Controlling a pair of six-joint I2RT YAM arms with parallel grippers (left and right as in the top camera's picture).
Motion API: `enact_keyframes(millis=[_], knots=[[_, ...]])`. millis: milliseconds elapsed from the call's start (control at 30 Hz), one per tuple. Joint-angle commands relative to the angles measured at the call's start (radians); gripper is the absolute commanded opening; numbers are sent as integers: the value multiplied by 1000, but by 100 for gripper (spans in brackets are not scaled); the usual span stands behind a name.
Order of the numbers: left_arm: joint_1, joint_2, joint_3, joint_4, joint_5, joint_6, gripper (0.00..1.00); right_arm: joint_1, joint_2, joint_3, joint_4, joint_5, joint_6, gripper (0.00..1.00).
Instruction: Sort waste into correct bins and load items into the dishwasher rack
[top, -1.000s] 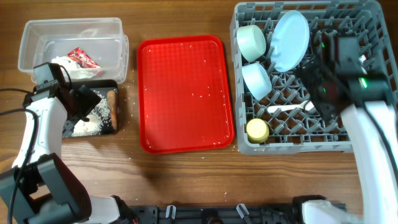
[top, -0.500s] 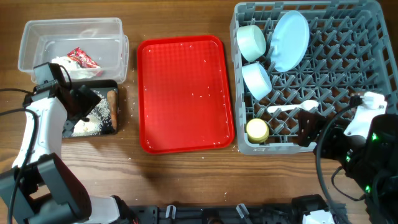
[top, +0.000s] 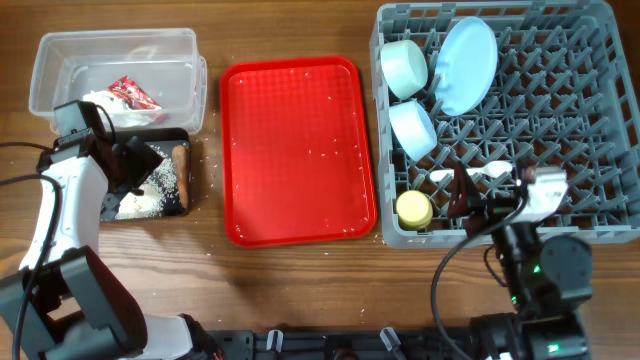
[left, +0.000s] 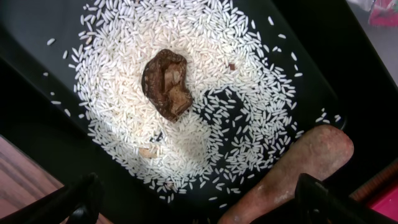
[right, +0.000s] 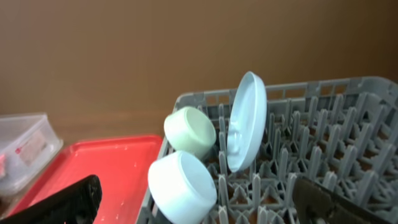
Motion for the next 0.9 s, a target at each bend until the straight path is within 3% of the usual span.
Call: enact_keyframes(millis=[0, 200, 333, 867], knots=[[3, -4, -3, -1, 1, 2, 100, -17, -139, -167, 56, -16, 73, 100], [3, -4, -3, -1, 1, 2, 100, -26, -300, -350, 117, 18, 52, 100], [3, -4, -3, -1, 1, 2, 100, -68, -317, -403, 232, 14, 25, 100], [3, -4, -3, -1, 1, 2, 100, -127, -317, -402, 228, 7, 27, 100]])
